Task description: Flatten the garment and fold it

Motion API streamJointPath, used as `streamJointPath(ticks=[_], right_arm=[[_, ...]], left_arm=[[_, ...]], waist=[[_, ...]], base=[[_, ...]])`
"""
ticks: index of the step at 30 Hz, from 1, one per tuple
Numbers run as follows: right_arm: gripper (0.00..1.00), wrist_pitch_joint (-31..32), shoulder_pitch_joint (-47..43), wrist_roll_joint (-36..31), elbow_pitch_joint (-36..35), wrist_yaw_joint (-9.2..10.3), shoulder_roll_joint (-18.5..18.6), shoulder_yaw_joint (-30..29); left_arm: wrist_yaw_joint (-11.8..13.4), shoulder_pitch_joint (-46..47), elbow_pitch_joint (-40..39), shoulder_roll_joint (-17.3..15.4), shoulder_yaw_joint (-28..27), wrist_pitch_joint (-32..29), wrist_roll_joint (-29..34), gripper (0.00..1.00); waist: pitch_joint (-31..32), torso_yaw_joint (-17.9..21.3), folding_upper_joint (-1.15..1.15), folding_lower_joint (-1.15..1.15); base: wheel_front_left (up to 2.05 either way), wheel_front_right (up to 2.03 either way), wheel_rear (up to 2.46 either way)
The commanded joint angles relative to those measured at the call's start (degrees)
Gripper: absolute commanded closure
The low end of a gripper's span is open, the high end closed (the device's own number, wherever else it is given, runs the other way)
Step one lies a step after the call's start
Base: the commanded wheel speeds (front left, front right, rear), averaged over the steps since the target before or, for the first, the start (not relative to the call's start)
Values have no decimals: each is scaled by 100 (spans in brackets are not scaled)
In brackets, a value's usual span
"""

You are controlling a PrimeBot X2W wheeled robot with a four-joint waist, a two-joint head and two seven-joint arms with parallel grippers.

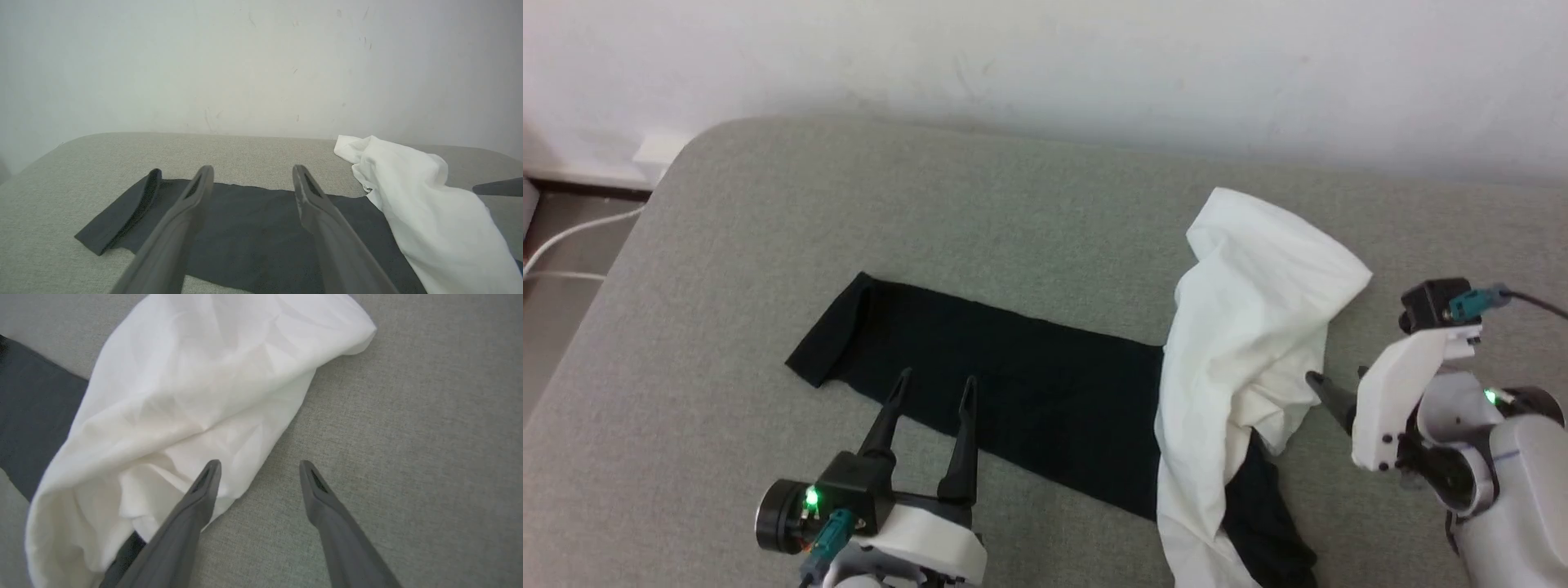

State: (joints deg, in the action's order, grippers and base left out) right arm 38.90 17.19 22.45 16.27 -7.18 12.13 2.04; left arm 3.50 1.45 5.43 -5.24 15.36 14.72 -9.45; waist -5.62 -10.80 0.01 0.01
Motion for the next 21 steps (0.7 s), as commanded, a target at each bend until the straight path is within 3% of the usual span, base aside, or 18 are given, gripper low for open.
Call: streamJointPath(ticks=[1, 12, 13, 14, 21], right_arm=[[0, 28, 211, -87, 217, -31, -15, -2], [0, -131, 692, -393, 1570, -31, 154, 284], [60, -163, 685, -386, 1657, -31, 162, 331], [100, -213, 677, -367, 1726, -31, 169, 370], [100, -936, 683, -669, 1678, -31, 696, 601]], left_arm=[[-44, 105, 22, 38, 21, 28, 50, 0], [-40, 260, 98, 139, 70, 28, 55, 0], [-38, 260, 103, 144, 65, 28, 57, 0], [-36, 258, 111, 149, 60, 28, 60, 0], [-47, 205, 196, 162, -35, 28, 77, 0]], waist=[[-212, -200, -1, -1], [-470, -540, -1, -1], [-473, -543, -1, -1], [-471, -540, -1, -1], [-201, -302, -1, -1]], base=[[0, 0, 0], [0, 0, 0], [0, 0, 0], [0, 0, 0], [0, 0, 0]])
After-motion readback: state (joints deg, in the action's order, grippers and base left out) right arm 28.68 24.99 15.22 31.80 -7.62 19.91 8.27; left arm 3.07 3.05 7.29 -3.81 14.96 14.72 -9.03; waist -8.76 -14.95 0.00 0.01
